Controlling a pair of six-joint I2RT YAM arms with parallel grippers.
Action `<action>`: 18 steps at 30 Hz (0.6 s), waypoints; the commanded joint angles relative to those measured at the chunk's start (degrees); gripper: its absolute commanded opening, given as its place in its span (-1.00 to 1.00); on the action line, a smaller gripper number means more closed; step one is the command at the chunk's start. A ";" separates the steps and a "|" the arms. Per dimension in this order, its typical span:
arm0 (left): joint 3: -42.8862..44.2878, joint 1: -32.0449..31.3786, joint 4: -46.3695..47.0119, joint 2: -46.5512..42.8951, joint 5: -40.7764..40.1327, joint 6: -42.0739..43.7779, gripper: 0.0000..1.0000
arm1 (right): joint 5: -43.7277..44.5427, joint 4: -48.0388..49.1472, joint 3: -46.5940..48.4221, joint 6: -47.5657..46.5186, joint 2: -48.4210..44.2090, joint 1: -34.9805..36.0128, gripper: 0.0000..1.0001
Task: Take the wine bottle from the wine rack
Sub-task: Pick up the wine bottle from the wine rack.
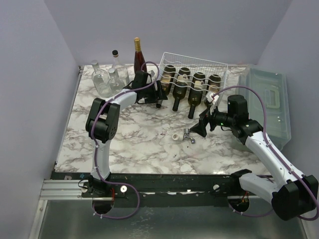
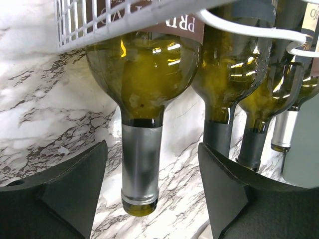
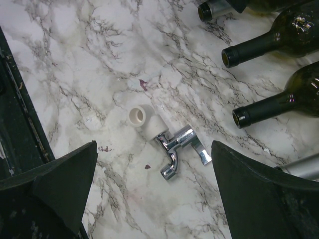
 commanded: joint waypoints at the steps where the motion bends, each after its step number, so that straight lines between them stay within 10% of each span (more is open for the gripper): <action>1: 3.16 0.30 -2.41 1.21 1.49 -0.55 0.49 | -0.16 0.37 -0.37 -0.74 -0.71 -0.27 0.99; 18: 4.67 -0.04 -6.61 1.22 0.60 -0.56 0.30 | 0.92 0.34 -0.21 -0.89 -2.34 -0.17 0.99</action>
